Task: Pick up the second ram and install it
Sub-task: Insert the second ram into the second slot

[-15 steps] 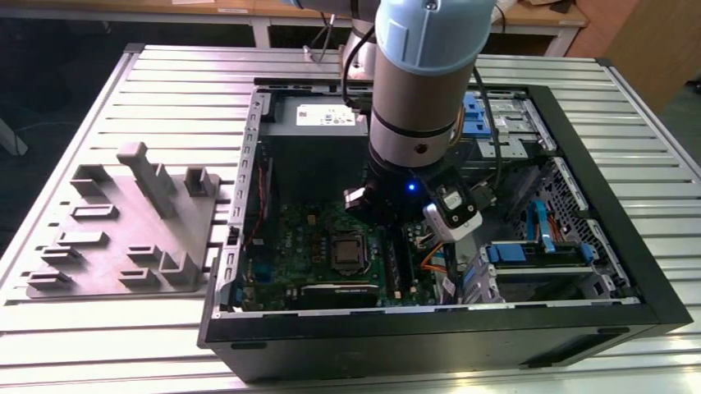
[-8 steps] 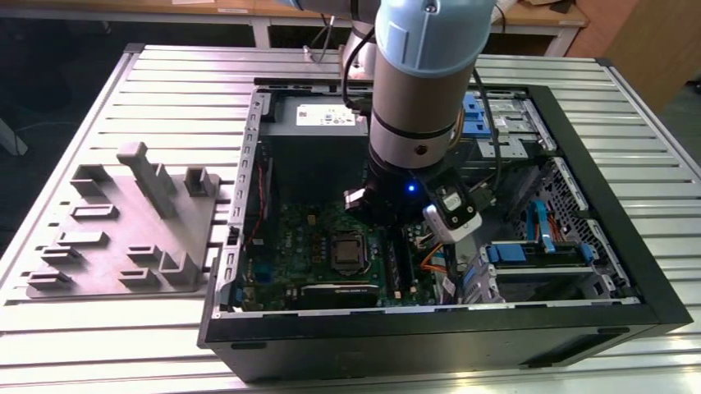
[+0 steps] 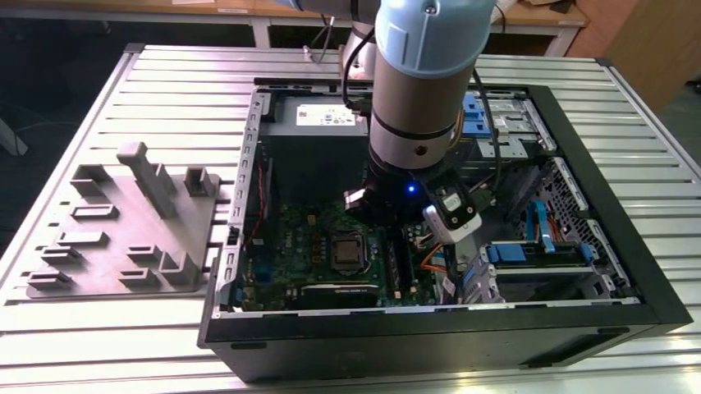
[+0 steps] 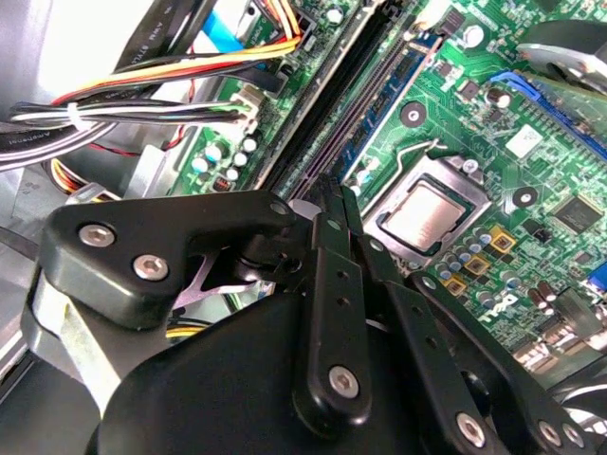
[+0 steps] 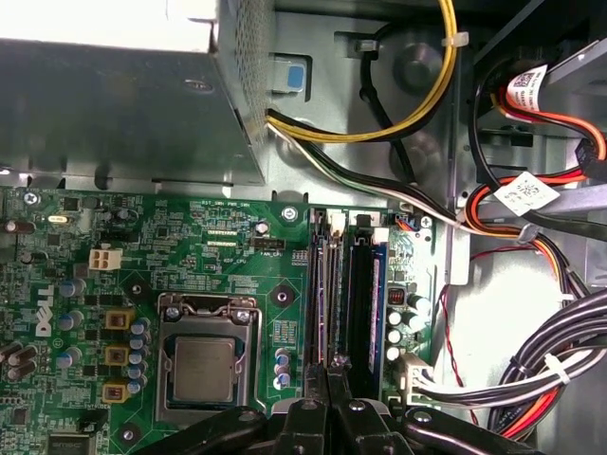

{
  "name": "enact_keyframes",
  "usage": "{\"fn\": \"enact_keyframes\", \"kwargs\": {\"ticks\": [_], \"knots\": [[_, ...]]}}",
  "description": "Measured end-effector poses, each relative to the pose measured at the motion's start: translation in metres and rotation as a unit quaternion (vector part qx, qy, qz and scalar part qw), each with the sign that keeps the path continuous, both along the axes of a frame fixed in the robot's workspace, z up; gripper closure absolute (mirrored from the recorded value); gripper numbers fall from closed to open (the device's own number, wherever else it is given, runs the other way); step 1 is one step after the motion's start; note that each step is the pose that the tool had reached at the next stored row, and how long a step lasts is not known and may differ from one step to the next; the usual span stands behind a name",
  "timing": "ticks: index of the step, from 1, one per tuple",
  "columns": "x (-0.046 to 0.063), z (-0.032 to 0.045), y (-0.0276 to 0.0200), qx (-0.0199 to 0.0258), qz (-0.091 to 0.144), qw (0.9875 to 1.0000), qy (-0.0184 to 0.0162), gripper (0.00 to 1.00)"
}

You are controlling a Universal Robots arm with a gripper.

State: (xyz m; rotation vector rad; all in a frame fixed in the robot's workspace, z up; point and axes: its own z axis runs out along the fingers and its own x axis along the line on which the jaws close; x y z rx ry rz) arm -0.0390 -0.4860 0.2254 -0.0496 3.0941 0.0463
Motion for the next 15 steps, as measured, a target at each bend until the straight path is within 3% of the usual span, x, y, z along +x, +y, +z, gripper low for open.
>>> {"fn": "enact_keyframes", "kwargs": {"ticks": [15], "knots": [[0.0001, -0.0005, 0.0000, 0.0000, -0.005, 1.0000, 0.0000, 0.92]]}}
